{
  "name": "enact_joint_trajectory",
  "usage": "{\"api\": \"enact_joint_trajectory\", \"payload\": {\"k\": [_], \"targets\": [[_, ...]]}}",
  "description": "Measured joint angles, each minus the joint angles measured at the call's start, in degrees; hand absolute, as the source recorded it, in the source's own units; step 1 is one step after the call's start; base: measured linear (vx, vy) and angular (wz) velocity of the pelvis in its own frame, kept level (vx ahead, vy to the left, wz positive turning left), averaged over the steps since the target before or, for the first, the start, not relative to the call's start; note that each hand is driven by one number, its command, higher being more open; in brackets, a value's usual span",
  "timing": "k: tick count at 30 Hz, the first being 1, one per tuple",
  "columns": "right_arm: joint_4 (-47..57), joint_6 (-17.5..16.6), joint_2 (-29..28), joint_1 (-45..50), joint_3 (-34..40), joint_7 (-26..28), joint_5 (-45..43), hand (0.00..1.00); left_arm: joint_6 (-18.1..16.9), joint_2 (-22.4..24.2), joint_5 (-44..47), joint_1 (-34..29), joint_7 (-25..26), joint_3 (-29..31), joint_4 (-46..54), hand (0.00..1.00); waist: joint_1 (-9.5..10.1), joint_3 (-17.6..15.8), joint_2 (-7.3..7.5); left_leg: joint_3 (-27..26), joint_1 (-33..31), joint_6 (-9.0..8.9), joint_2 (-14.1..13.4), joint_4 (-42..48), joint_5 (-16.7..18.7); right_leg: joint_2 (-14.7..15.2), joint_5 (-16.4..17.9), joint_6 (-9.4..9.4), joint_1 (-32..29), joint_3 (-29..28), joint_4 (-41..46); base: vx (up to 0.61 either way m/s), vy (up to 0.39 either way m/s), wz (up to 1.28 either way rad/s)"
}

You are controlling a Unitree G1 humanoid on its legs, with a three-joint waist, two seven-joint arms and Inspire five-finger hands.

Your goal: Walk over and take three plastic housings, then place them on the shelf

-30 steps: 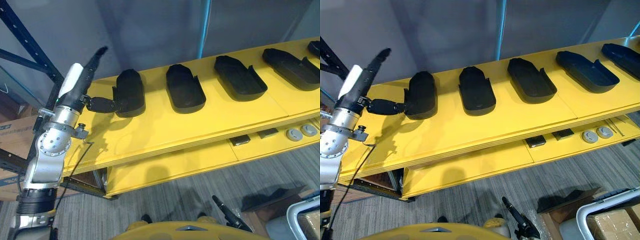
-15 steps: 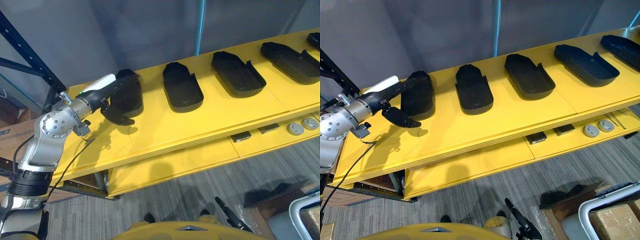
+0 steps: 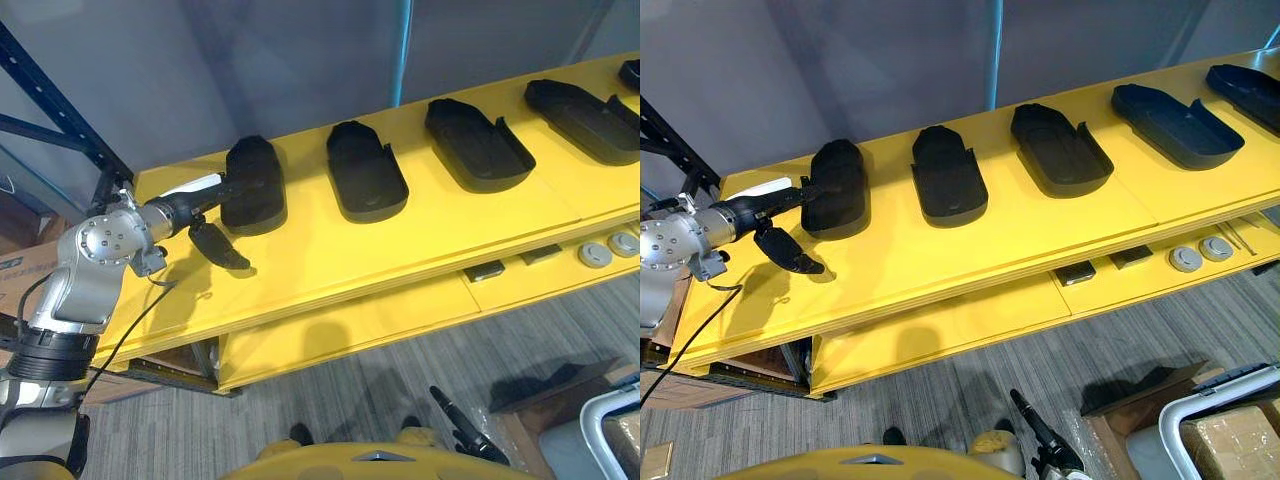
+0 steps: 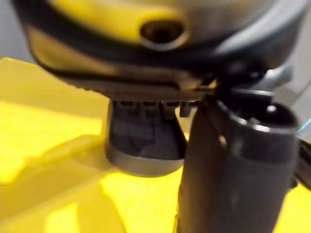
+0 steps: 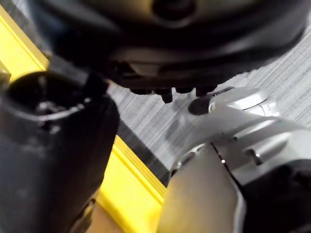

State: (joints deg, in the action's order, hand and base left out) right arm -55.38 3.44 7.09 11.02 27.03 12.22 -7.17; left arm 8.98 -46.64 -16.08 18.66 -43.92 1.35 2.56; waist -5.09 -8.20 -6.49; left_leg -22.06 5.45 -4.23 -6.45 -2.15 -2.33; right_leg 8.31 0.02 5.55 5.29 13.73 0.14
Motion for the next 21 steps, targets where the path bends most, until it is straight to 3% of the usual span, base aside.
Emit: {"api": "enact_joint_trajectory", "payload": {"k": [16, 21], "targets": [[0.29, -0.02, -0.06, -1.14, 1.74, 0.09, 0.1, 1.0, 0.1, -0.28, -2.81, -0.07, -1.6, -0.09, -0.83, 1.0, -1.02, -2.76, 0.6, -0.66, 0.02, 0.12, -0.23, 0.54, 0.34, -0.05, 0.3, -0.01, -0.67, -0.95, 0.73, 0.0, 0.001, -0.02], [0.55, -0.11, -0.13, -1.12, 1.73, 0.42, 0.19, 1.0, 1.15, 2.57, -2.82, -0.11, -1.97, -1.08, -0.87, 1.0, -1.55, -3.13, 0.55, -1.54, 0.02, 0.13, -0.17, 1.07, 0.91, 0.11, 0.16, 0.19, -0.96, -1.69, 0.75, 0.0, 0.01, -0.08]]}}
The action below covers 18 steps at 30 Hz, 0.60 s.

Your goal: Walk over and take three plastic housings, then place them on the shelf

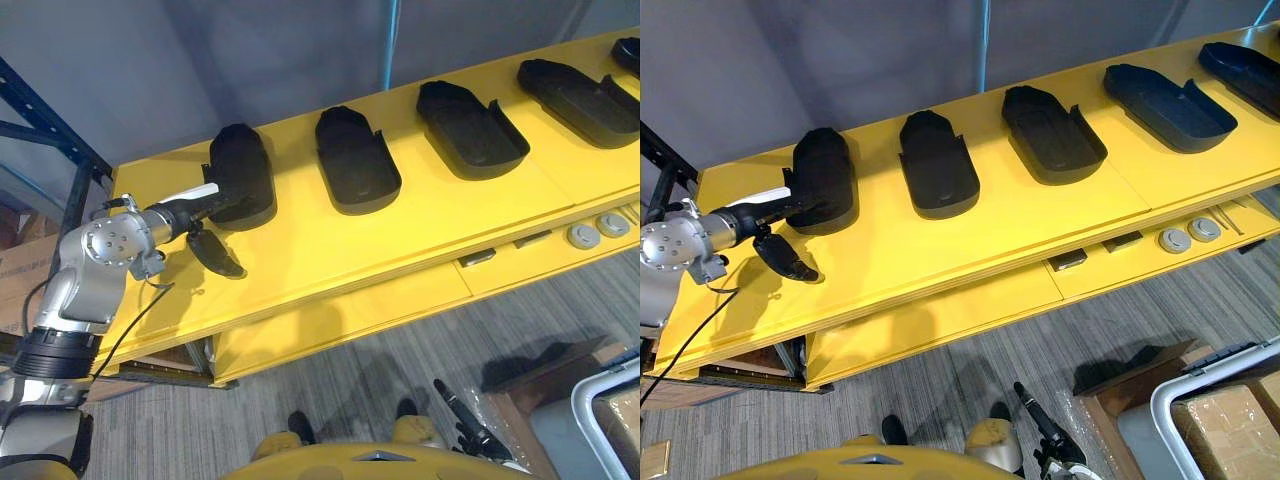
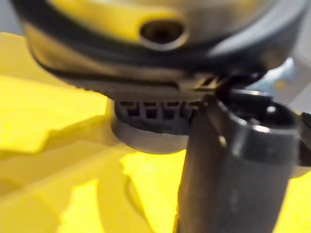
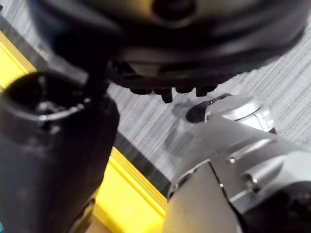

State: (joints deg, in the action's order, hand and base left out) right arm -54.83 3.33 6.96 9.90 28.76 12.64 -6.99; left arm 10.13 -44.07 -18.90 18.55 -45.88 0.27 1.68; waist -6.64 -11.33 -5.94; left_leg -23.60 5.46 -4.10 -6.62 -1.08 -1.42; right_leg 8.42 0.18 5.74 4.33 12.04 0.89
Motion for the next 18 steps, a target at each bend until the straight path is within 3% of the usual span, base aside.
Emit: {"api": "enact_joint_trajectory", "payload": {"k": [11, 18], "targets": [[0.04, -0.03, 0.05, -0.28, 0.02, 0.11, 2.27, 1.0, 0.32, 1.1, 0.37, -0.02, -5.22, -1.32, 0.55, 1.0, 0.08, -0.18, -0.47, -0.08, -0.02, 0.23, 0.1, 0.97, 0.81, 0.3, -0.02, 0.06, 0.09, -0.44, -0.02, 0.0, 0.001, -0.02], [0.02, 0.0, 0.09, -0.28, 0.02, 0.41, 2.28, 1.0, 0.31, 1.1, 0.44, -0.66, -5.66, -1.31, 1.25, 1.0, 0.1, -0.09, -0.79, 0.02, -0.02, 0.27, 0.18, 0.98, 0.87, 0.39, -0.07, 0.14, 0.15, -0.24, -0.06, 0.0, 0.0, 0.0]]}}
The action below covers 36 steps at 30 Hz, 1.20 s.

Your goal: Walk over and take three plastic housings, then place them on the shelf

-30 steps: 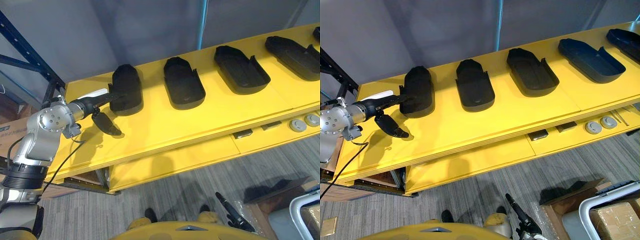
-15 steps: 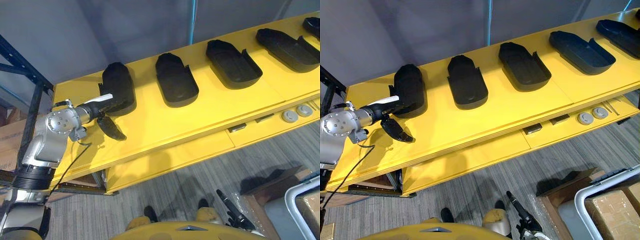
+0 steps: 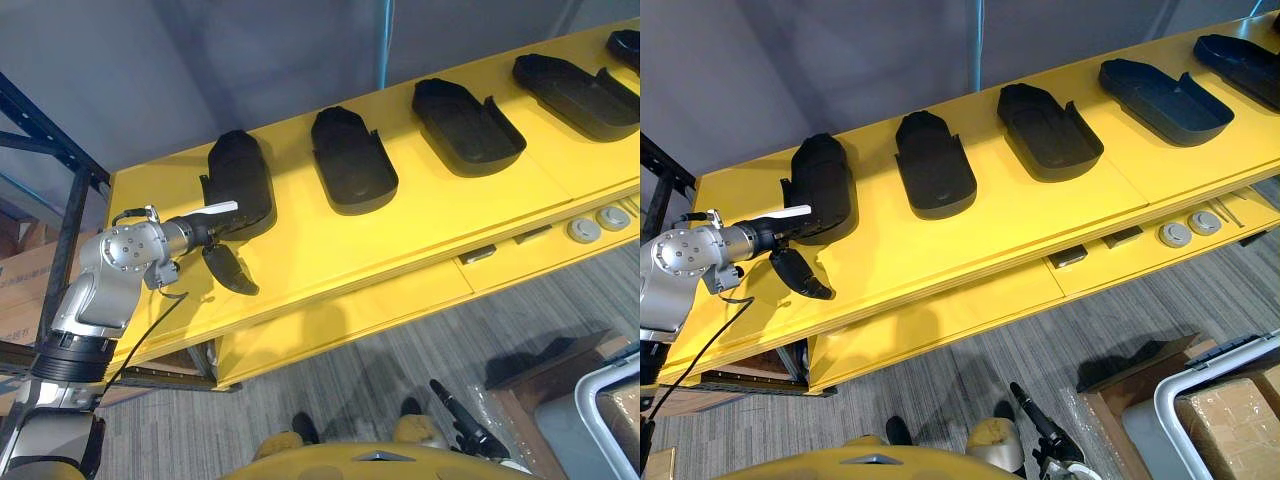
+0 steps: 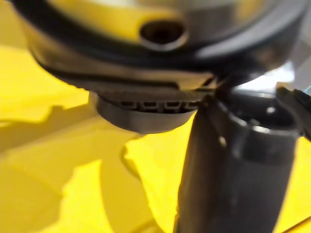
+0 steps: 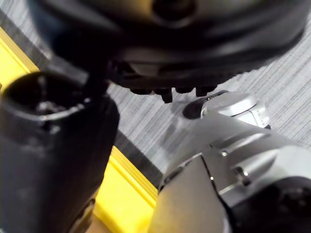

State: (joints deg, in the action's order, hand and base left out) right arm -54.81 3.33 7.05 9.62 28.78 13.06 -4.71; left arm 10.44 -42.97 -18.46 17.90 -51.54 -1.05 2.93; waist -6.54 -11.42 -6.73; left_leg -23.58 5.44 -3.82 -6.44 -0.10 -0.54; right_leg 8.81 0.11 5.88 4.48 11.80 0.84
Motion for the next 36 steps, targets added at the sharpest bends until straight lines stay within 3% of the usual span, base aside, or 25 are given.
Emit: {"api": "enact_joint_trajectory", "payload": {"k": [12, 25, 29, 36], "targets": [[-0.05, 0.13, 0.04, -0.43, 0.01, 0.12, -0.02, 1.0, -0.19, -0.06, 0.07, -1.1, -0.91, 0.29, 2.16, 1.0, 0.11, 0.03, -0.23, 0.47, -0.04, -0.02, 0.05, 0.01, 0.04, -0.01, -0.01, 0.03, 0.49, 0.48, -0.47, 0.0, -0.001, 0.01], [-0.49, 1.42, 0.15, -0.51, 0.49, 0.49, -0.08, 1.0, -0.3, -0.29, -0.11, -1.74, 3.11, 3.76, 2.13, 1.0, 0.38, 0.02, -0.29, 0.66, -0.45, 0.08, -0.04, 1.14, 0.65, 0.06, -0.02, 0.04, 0.64, 0.47, -0.58, 0.0, 0.0, 0.0], [-0.53, 1.44, 0.14, -0.45, 0.48, 0.48, -0.09, 1.0, -0.3, -0.39, 0.75, -1.69, 10.91, 4.74, 2.11, 1.0, 0.55, 0.02, -0.29, 1.13, -0.98, 0.09, -0.14, 2.13, 1.02, 0.08, -0.08, 0.12, 0.74, 0.54, -0.63, 0.0, -0.002, 0.02], [-0.75, 1.37, -0.08, 0.06, 0.4, 0.36, -0.18, 1.0, -1.4, 0.12, 12.2, 0.45, 35.93, 10.93, 2.07, 1.0, 1.4, -0.02, -0.02, 2.67, -1.0, 0.11, -0.26, 3.04, 1.18, 0.07, -0.11, 0.14, 1.57, 1.05, -0.73, -0.01, -0.004, 0.02]]}}
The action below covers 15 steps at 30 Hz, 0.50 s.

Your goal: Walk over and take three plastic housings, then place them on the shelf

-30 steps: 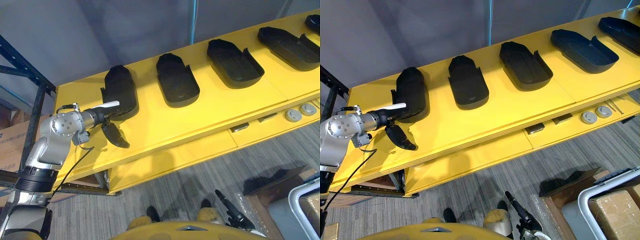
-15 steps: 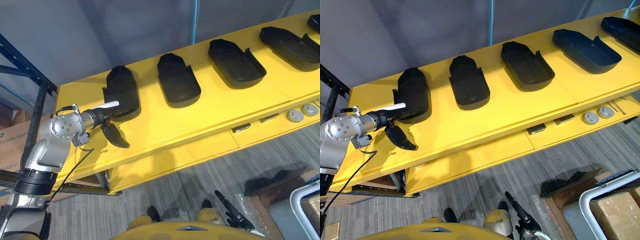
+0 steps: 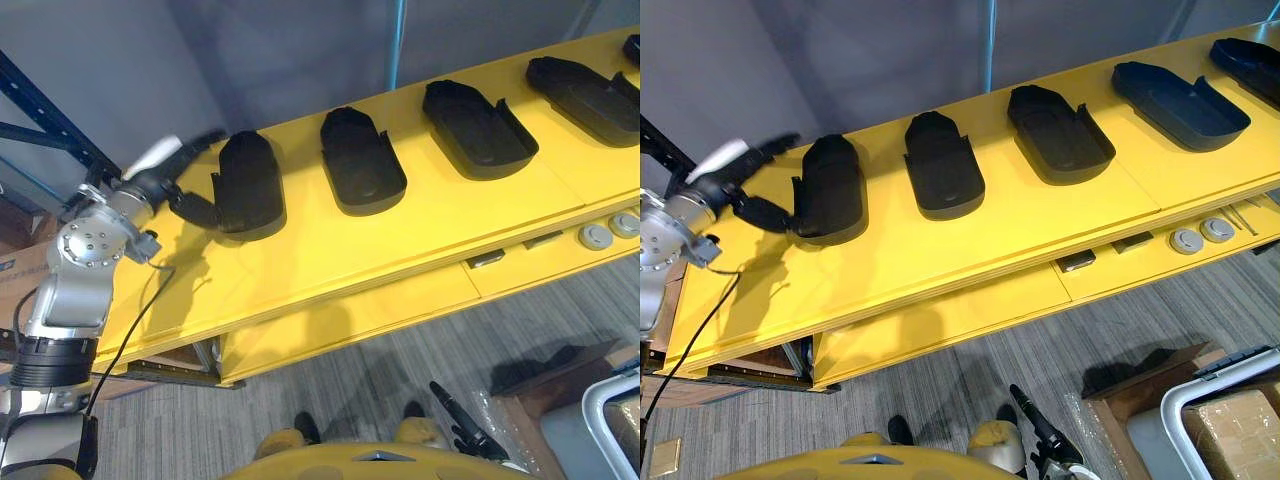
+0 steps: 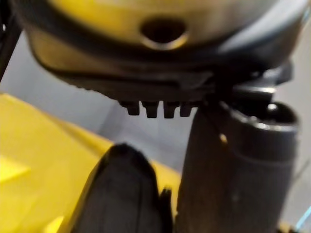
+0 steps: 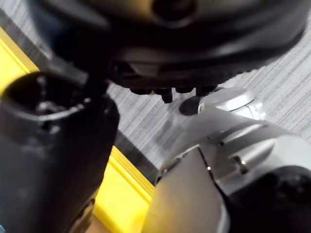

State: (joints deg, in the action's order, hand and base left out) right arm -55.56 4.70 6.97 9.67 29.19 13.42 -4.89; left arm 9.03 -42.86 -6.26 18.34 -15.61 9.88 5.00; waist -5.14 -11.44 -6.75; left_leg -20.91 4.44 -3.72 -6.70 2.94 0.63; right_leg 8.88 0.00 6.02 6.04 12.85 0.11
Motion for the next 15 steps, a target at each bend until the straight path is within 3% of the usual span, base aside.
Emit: {"api": "enact_joint_trajectory", "payload": {"k": [1, 7, 11, 15], "targets": [[0.0, -0.12, -0.12, 0.21, -0.03, -0.06, -0.03, 1.0, -2.01, 0.66, 1.44, 0.07, 4.57, 1.45, 0.05, 1.0, 0.05, 0.04, 0.15, 0.28, 0.0, -0.01, 0.0, 0.05, 0.01, 0.0, 0.0, 0.0, 0.2, 0.25, -0.06, -0.02, -0.009, 0.11], [-1.12, -0.41, -0.98, 0.8, -0.63, -1.11, -0.03, 1.0, -13.56, 9.83, 4.43, -1.59, 20.79, 7.07, 5.33, 1.0, 0.82, 0.32, 1.74, 0.84, 0.22, -0.23, -0.02, 0.09, 0.15, -0.01, -0.06, 0.04, 0.98, 0.86, -0.4, -0.01, -0.006, 0.06], [-1.27, -0.49, -1.8, 0.76, -2.1, -1.58, -0.01, 1.0, -21.92, 15.09, 5.52, -6.89, 27.74, 7.34, 10.89, 1.0, 1.06, 1.12, 3.08, 0.34, 0.73, -0.39, 0.05, -0.27, 0.26, -0.04, -0.55, 0.18, 1.52, 0.7, -1.39, 0.01, 0.001, -0.06], [-2.45, -0.61, -2.19, 0.81, -3.18, -1.86, 0.02, 1.0, -29.76, 21.25, 6.6, -11.49, 30.18, 7.54, 11.91, 1.0, 1.87, 1.79, 3.21, 0.41, 1.22, -0.48, 0.16, -0.65, 0.33, -0.06, -0.56, 0.18, 2.15, 0.83, -1.75, 0.0, 0.0, 0.0]]}}
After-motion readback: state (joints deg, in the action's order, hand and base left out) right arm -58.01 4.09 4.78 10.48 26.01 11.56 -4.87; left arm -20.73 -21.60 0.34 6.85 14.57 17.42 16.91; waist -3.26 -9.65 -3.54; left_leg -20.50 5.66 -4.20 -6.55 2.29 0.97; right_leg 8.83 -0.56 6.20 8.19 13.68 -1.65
